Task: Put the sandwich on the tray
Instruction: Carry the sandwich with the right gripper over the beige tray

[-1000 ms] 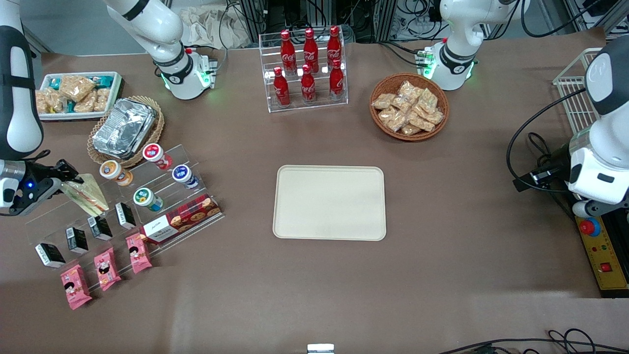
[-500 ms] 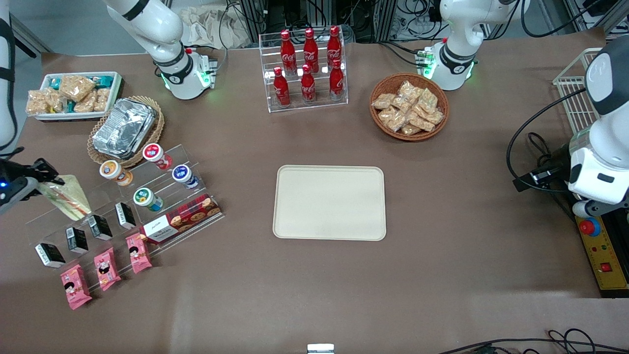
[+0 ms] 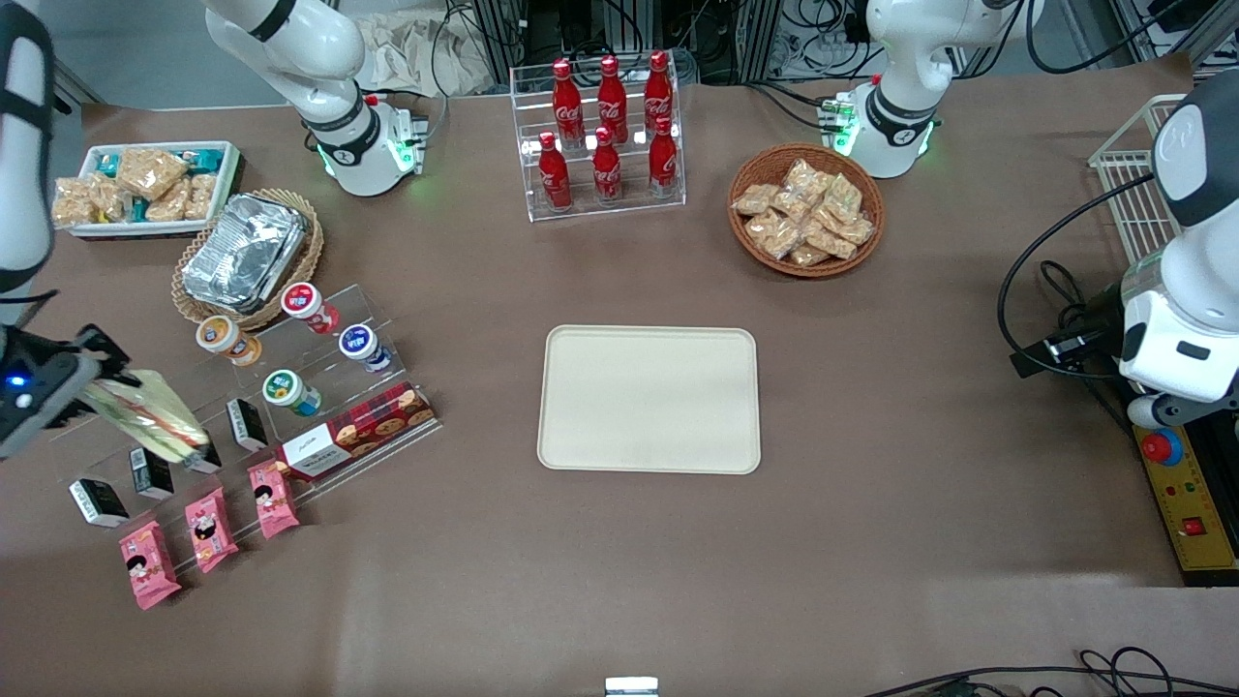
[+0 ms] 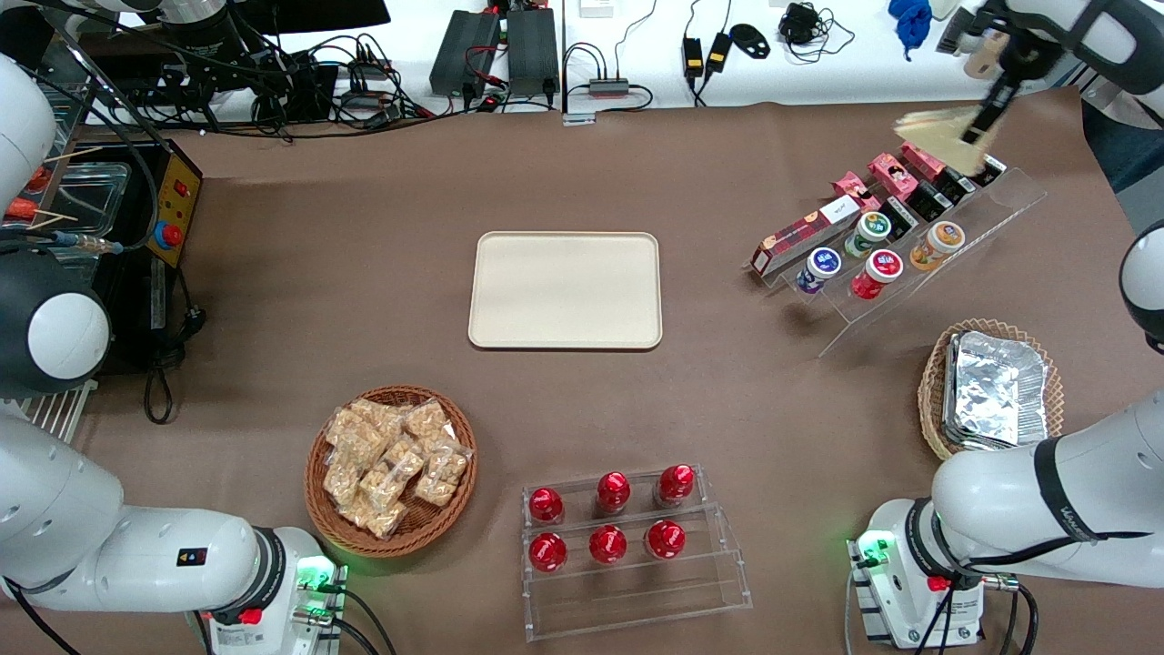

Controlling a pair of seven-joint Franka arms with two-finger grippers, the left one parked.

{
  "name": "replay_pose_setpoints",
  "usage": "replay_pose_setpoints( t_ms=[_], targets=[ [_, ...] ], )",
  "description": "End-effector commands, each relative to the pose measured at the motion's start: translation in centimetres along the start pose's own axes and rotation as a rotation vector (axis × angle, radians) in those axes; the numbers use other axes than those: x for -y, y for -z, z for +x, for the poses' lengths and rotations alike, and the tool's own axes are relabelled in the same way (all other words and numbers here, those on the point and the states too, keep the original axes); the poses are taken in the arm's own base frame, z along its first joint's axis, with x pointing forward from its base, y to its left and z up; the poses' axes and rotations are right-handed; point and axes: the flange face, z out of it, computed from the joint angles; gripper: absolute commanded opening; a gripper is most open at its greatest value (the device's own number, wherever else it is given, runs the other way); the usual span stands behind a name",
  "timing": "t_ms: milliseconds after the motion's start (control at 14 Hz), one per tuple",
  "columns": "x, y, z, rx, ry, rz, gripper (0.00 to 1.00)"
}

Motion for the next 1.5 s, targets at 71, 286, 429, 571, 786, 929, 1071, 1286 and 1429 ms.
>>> replay_pose_setpoints(
  t_ms=[71, 286, 429, 571, 786, 929, 1071, 1286, 1429],
  targets=[
    [5.0, 0.1, 9.4, -0.067, 0.092, 0.057, 0.46],
    [10.3, -0.4, 16.5, -0.082, 0.104, 0.042, 0.46],
    [14.1, -1.0, 21.2, -0.104, 0.096, 0.023, 0.46],
    [17.8, -2.0, 26.1, -0.124, 0.153, 0.003, 0.46],
    [20.2, -4.6, 31.8, -0.153, 0.236, -0.025, 0.46],
    [22.4, -6.7, 34.9, -0.155, 0.310, -0.100, 0.46],
    [24.8, -9.0, 37.2, -0.163, 0.347, -0.110, 0.46],
    [29.0, -13.1, 40.2, -0.127, 0.375, -0.182, 0.46],
    [32.0, -15.2, 41.7, -0.111, 0.405, -0.212, 0.46]
  ],
)
